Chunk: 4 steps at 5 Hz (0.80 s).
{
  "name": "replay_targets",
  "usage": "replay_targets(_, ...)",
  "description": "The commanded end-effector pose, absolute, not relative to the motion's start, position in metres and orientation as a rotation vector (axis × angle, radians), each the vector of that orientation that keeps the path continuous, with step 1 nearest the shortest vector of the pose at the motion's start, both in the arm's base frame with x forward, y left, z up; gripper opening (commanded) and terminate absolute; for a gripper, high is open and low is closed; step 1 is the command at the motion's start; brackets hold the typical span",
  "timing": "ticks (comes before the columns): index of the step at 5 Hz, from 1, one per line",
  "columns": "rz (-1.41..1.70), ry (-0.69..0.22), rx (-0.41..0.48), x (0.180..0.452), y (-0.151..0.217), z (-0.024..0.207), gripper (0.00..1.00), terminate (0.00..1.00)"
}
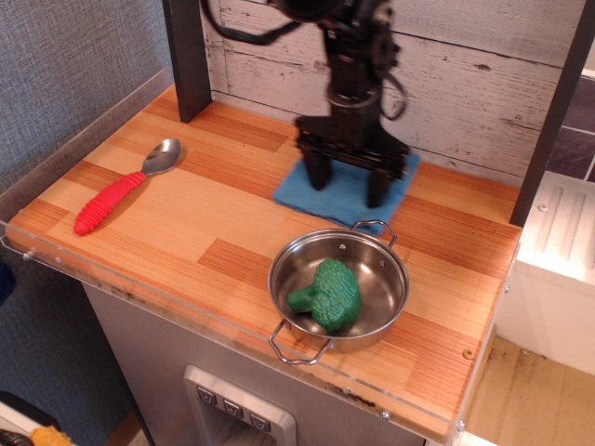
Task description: Slide the blue cloth to the left a little bit.
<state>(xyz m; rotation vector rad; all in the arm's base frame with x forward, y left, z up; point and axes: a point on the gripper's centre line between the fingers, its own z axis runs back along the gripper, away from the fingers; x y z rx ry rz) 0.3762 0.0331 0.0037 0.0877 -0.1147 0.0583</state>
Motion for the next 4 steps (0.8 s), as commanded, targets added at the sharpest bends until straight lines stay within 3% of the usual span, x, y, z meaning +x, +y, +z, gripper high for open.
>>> replay_targets(1, 0.079, -0.048, 0.126, 0.364, 0.102, -0.005, 1.0, 0.0)
replay_targets(3, 0.033, -0.058, 0.1, 0.369, 0.131, 0.007, 1.0, 0.0)
replay_targets(4, 0.005, -0.07, 0.066, 0.372, 0.121, 0.013, 1.0, 0.0)
